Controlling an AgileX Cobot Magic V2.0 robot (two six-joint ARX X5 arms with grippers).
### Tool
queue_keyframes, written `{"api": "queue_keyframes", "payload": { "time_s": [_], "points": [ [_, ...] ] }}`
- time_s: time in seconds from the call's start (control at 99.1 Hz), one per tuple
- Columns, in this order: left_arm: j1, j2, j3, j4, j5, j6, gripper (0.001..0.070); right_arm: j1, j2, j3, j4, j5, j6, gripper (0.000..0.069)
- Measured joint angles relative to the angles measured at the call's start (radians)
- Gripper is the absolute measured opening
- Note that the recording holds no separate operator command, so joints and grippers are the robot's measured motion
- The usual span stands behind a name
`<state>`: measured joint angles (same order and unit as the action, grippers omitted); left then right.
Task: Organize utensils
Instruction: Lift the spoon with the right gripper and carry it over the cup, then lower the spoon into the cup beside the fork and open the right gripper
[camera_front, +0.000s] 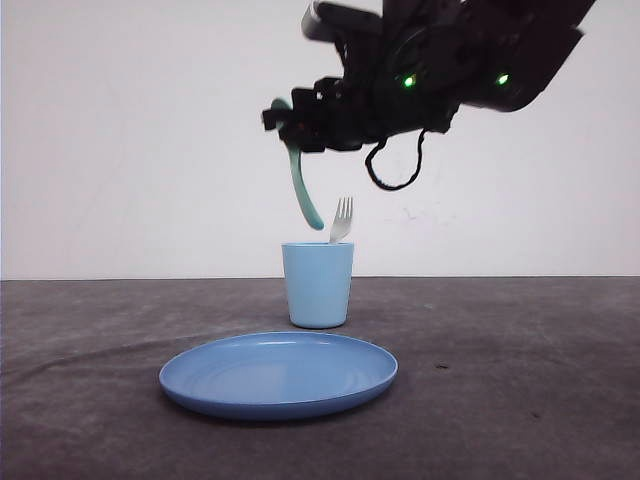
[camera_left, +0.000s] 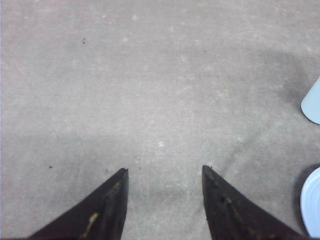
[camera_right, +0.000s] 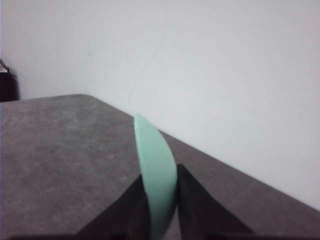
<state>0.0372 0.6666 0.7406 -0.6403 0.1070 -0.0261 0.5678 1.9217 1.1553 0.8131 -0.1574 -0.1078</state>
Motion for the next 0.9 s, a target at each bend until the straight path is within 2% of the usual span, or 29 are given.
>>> {"api": "queue_keyframes", "payload": {
  "time_s": [0.444, 0.898],
  "points": [
    [0.000, 0.000, 0.000, 0.000, 0.000, 0.000, 0.0276, 0.000, 0.028, 0.024, -0.220, 0.000, -0.001, 0.0055],
    [0.000, 0.000, 0.000, 0.000, 0.000, 0.000, 0.0276, 0.000, 0.028, 0.024, -0.263, 0.000, -0.001, 0.0055]
  ]
}}
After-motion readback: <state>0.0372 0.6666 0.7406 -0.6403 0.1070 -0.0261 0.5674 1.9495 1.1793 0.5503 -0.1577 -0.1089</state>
